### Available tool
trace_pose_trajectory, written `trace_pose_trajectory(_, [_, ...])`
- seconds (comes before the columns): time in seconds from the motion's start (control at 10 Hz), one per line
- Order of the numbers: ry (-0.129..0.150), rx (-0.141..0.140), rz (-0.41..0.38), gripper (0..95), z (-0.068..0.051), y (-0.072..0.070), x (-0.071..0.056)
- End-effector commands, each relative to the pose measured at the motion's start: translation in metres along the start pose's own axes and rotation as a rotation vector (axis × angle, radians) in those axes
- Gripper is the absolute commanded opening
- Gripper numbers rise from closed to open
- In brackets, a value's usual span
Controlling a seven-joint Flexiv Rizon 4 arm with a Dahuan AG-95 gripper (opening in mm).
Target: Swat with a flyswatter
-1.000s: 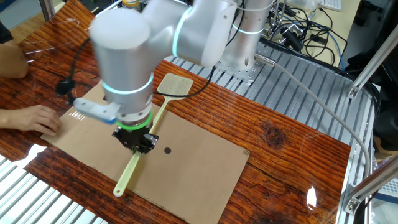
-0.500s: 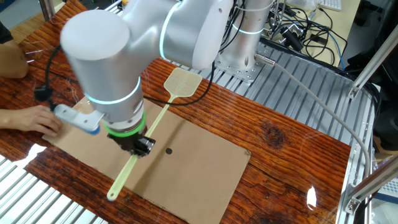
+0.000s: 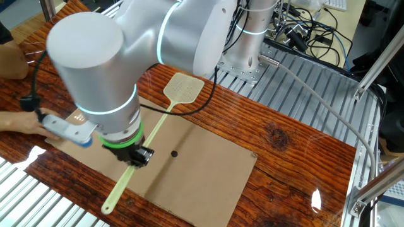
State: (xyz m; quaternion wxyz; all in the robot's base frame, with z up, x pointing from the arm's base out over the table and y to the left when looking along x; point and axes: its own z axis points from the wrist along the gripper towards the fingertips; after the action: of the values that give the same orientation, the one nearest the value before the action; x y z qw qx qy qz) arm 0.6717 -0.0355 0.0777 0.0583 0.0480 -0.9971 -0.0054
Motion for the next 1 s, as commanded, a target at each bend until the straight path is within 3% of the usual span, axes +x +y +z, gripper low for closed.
trace_pose_trajectory(0.1, [-0.003,-0.003,0.044,0.0,0.001,-0.002,-0.005])
trace_pose_trajectory(0.4, [-0.004,-0.01,0.148,0.0,0.0,-0.001,-0.009])
trace_pose_trajectory(0.9, [0.001,-0.055,0.353,0.0,-0.004,-0.012,-0.019])
trace_pose_trajectory(1.0, [0.009,-0.084,0.388,0.0,-0.007,-0.018,-0.023])
